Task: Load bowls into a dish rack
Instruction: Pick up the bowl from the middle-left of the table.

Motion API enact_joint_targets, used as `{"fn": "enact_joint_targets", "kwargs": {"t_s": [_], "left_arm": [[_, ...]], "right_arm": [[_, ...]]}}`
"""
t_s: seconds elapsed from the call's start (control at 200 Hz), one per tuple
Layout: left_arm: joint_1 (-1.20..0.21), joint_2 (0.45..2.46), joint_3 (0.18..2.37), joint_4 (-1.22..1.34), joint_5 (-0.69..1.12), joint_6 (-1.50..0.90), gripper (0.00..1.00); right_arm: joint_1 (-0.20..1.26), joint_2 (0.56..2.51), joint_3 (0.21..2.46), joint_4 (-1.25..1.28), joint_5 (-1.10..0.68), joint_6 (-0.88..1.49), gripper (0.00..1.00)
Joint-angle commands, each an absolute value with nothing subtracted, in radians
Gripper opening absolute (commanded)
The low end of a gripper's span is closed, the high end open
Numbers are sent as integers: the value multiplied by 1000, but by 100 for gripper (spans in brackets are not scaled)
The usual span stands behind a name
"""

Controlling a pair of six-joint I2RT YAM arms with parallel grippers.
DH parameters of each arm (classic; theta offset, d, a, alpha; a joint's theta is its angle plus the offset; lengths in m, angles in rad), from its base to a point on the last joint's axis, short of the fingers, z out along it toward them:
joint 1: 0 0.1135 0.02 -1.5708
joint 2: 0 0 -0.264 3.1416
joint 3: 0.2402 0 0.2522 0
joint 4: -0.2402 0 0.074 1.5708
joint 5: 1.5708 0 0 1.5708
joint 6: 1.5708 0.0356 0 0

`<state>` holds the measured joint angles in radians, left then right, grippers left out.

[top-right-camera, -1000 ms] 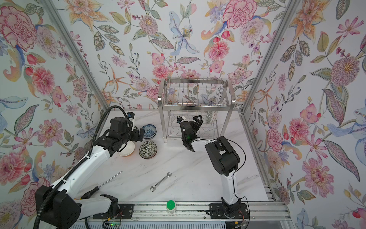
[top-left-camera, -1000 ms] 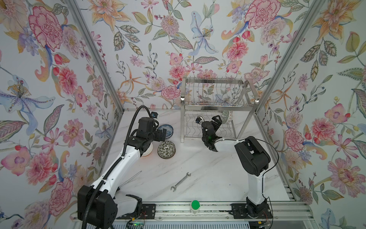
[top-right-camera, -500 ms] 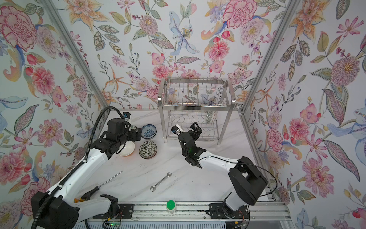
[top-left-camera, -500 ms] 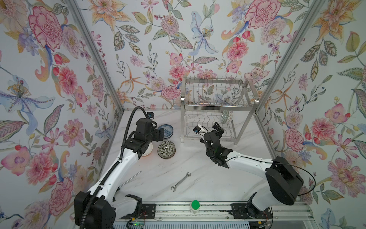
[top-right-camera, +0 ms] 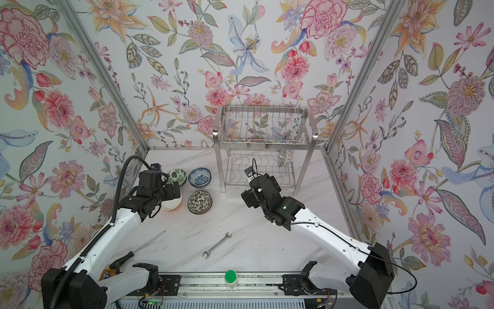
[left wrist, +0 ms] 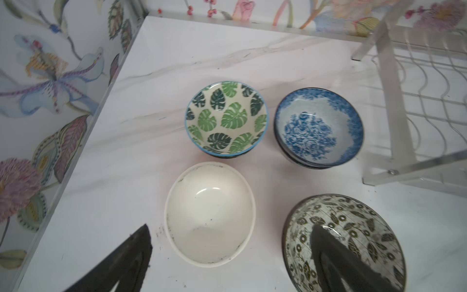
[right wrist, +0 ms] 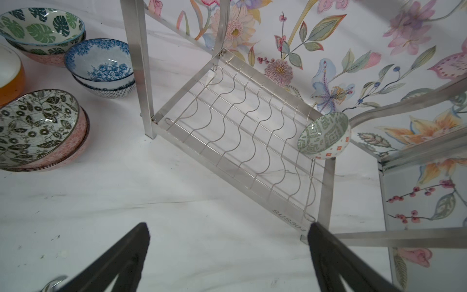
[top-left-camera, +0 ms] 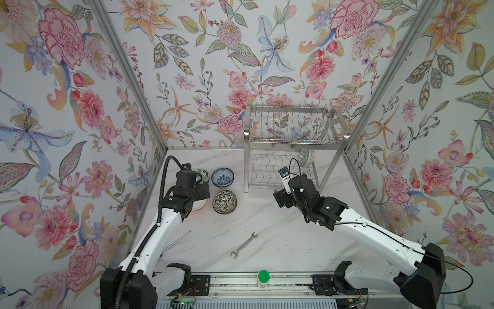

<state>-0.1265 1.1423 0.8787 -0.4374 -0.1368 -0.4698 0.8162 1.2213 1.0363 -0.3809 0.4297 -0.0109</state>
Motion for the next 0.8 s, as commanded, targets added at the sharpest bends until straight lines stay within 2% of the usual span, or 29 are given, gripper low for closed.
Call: {"fn": "enact_joint_targets", "kwargs": {"t_s": [0.0, 0.265, 0.791], "left_arm": [[-69, 1146, 843, -472, -157, -599, 99], [4, 1226, 770, -416, -43, -672, 99], [55, 1316, 598, -188, -8, -736, 98]], "right_arm": [[788, 1219, 1084, -481, 367, 79, 99], [630, 1184, 1100, -498, 154, 181, 99], [514, 1196, 1078, -474, 84, 260, 99]]}}
